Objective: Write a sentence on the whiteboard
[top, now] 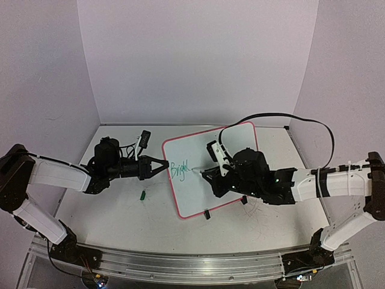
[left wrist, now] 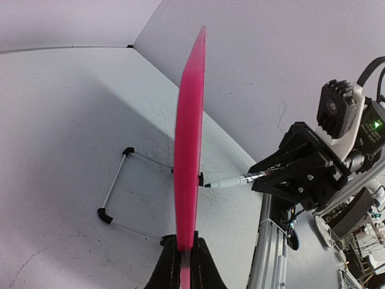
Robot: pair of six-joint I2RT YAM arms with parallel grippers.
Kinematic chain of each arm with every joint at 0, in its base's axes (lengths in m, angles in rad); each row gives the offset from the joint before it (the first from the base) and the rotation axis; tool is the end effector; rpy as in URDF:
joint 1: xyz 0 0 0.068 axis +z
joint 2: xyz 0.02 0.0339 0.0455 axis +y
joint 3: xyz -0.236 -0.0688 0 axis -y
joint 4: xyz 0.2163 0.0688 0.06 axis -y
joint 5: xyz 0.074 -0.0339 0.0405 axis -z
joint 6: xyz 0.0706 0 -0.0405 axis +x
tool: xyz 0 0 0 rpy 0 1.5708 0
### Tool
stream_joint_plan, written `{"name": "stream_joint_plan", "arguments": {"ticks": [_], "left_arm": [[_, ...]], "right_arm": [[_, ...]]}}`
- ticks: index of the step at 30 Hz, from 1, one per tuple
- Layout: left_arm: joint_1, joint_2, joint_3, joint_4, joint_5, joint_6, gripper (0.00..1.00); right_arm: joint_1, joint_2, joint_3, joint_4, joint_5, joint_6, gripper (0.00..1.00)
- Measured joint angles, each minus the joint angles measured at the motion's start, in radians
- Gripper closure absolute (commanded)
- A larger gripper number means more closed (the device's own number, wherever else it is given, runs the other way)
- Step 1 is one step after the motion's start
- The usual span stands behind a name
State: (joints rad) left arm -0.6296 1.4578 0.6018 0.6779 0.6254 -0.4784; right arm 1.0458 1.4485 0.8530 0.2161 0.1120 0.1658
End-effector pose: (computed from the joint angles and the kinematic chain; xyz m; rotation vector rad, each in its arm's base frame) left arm 0.2259 -0.2157 0.2007 0.6387 1.8080 -1.3232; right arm 0.1762 0.2884 0.2227 -0.7871 1.8513 0.6833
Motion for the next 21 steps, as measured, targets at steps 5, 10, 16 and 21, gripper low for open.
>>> {"name": "stream_joint_plan", "arguments": {"ticks": [5,10,16,21], "left_arm": [[0.000,0.000,0.000,0.000,0.000,0.000,1.00],[0.000,-0.001,0.000,0.000,0.000,0.000,1.00],[0.000,-0.003,0.000,0.000,0.000,0.001,1.00],[0.000,-0.003,0.000,0.000,0.000,0.003,1.00]], "right_arm": [[0.000,-0.010,0.006,0.017,-0.002,-0.005,1.00],[0.000,0.022,0.027,0.031,-0.009,-0.008,1.00],[0.000,0.041,0.054,0.042,-0.015,-0.013,1.00],[0.000,0.043,0.057,0.054,-0.023,-0.013,1.00]]}}
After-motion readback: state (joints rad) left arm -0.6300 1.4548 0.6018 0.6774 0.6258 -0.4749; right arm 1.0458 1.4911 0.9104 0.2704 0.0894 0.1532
